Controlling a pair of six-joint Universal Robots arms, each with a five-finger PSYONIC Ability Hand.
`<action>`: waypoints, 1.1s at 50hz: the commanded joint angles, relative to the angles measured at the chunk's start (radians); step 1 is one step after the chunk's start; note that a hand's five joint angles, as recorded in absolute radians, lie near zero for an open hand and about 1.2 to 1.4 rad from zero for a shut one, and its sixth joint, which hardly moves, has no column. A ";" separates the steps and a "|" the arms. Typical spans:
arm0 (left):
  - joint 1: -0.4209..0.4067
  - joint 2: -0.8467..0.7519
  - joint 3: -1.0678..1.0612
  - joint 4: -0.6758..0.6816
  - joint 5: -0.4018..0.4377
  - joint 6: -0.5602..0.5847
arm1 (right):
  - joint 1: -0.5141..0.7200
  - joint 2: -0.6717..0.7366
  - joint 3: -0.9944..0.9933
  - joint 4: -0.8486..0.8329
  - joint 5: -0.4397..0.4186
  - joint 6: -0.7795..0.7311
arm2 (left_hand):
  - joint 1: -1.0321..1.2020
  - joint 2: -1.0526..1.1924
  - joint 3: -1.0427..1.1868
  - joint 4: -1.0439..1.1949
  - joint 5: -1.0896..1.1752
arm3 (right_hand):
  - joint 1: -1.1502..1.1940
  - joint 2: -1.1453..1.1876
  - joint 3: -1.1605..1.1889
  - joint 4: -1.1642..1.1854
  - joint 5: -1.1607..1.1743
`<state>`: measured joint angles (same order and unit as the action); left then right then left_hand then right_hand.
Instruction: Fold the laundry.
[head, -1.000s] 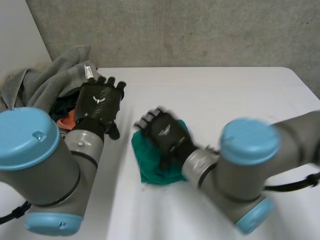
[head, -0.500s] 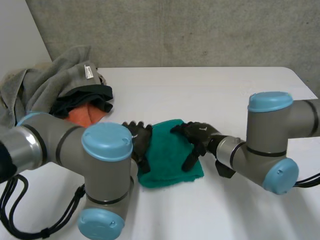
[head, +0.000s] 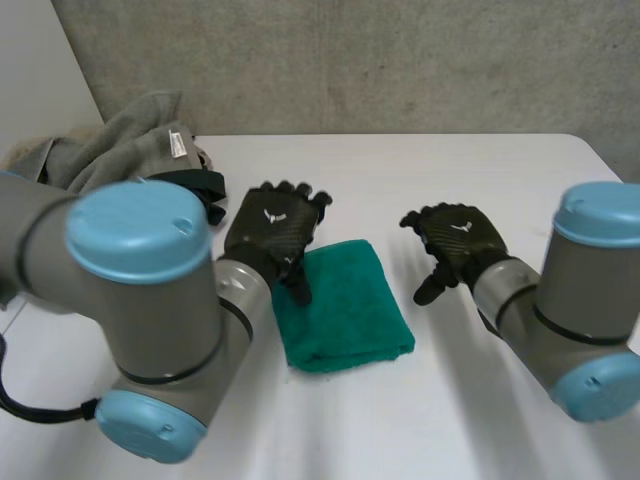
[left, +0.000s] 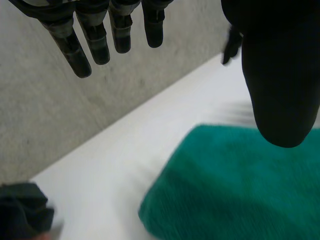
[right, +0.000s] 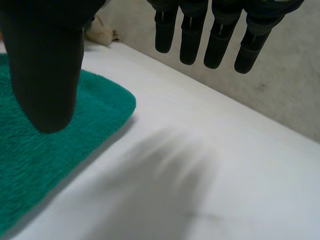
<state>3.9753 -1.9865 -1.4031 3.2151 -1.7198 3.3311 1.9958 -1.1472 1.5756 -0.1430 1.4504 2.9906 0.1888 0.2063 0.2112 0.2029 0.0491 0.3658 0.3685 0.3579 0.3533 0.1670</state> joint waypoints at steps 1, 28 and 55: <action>0.073 0.061 -0.023 -0.006 0.166 -0.007 | -0.043 -0.032 0.151 0.002 -0.030 0.191 | 0.010 -0.007 -0.012 -0.004 -0.025 | 0.027 0.025 0.035 0.040 0.052; 0.090 0.063 -0.059 0.000 0.276 -0.013 | 0.021 0.159 0.098 -0.102 -0.120 0.324 | 0.019 0.001 -0.004 0.005 -0.016 | 0.083 0.080 0.091 0.096 0.107; 0.073 0.061 0.024 0.003 0.281 -0.013 | -0.167 0.306 -0.259 -0.136 0.047 0.337 | 0.016 -0.002 -0.007 0.002 -0.019 | 1.030 1.028 1.038 1.043 1.055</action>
<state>4.0558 -1.9249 -1.4255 3.2190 -1.4394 3.3186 1.9863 -0.9180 1.4720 -0.2852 1.4785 3.3357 0.1889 0.2063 0.2112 0.2029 0.0491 0.8321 1.0757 1.1810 1.1953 0.9652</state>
